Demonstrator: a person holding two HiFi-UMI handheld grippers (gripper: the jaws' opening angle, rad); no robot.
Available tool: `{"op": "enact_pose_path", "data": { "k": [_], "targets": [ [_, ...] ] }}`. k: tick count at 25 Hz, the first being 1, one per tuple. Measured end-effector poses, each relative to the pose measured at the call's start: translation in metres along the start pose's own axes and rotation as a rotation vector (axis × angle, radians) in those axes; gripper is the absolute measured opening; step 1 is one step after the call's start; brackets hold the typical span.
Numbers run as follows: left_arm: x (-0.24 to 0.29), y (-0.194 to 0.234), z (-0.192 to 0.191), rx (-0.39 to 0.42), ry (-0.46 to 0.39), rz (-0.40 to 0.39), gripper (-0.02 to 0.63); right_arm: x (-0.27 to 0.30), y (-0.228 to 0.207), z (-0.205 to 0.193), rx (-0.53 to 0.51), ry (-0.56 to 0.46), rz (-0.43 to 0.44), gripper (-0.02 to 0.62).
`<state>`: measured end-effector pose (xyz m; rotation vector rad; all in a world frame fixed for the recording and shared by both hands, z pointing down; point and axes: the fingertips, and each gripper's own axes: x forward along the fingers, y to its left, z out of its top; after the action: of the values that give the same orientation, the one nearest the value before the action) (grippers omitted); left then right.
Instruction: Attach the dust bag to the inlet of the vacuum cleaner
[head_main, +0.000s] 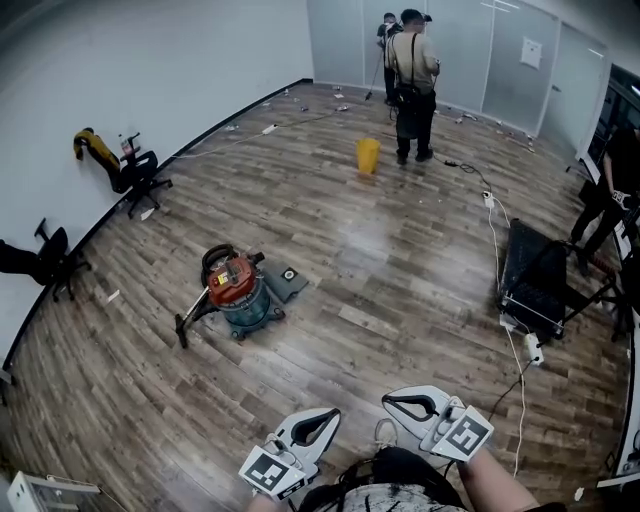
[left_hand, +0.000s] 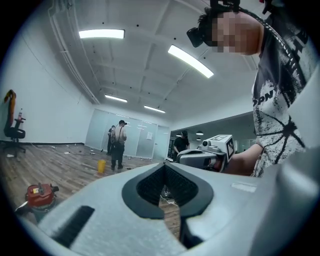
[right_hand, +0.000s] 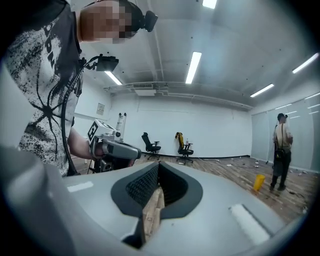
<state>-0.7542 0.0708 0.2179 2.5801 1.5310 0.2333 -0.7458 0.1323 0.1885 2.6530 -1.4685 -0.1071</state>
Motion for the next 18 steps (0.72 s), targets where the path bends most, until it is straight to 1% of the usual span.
{"op": "enact_pose_path", "data": {
  "k": [1, 2, 3, 4, 5, 6, 7, 10, 11, 13, 14, 18],
  "targets": [
    [0.009, 0.003, 0.003, 0.000, -0.002, 0.007, 0.003, 0.003, -0.008, 0.007, -0.019, -0.032, 0.020, 0.005],
    [0.018, 0.006, 0.006, 0.001, -0.002, 0.012, 0.003, 0.004, -0.017, 0.009, -0.035, -0.029, 0.039, 0.005],
    [0.028, 0.010, 0.010, 0.002, -0.002, 0.018, 0.003, 0.001, -0.027, 0.002, -0.048, 0.030, 0.062, 0.005],
    [0.037, 0.013, 0.013, 0.002, -0.002, 0.023, 0.003, -0.003, -0.035, -0.011, -0.055, 0.124, 0.082, 0.005],
    [0.045, 0.017, 0.016, 0.002, -0.002, 0.027, 0.003, -0.007, -0.043, -0.022, -0.057, 0.196, 0.096, 0.005],
    [0.053, 0.019, 0.019, 0.006, -0.002, 0.030, 0.003, -0.009, -0.052, -0.027, -0.063, 0.224, 0.107, 0.005],
    [0.062, 0.021, 0.020, 0.013, -0.002, 0.031, 0.003, -0.011, -0.060, -0.029, -0.072, 0.225, 0.114, 0.005],
    [0.092, 0.027, 0.023, 0.027, -0.001, 0.034, 0.003, -0.023, -0.087, -0.030, -0.087, 0.191, 0.119, 0.005],
    [0.100, 0.029, 0.026, 0.030, 0.001, 0.039, 0.003, -0.025, -0.095, -0.028, -0.078, 0.156, 0.118, 0.005],
    [0.114, 0.034, 0.030, 0.039, 0.003, 0.049, 0.003, -0.024, -0.110, -0.015, -0.040, 0.016, 0.103, 0.005],
    [0.122, 0.037, 0.033, 0.048, -0.001, 0.054, 0.003, -0.024, -0.117, -0.012, -0.023, -0.023, 0.097, 0.005],
    [0.146, 0.046, 0.032, 0.053, 0.025, 0.081, 0.003, -0.030, -0.144, -0.022, 0.054, -0.052, 0.099, 0.005]
  ]
}}
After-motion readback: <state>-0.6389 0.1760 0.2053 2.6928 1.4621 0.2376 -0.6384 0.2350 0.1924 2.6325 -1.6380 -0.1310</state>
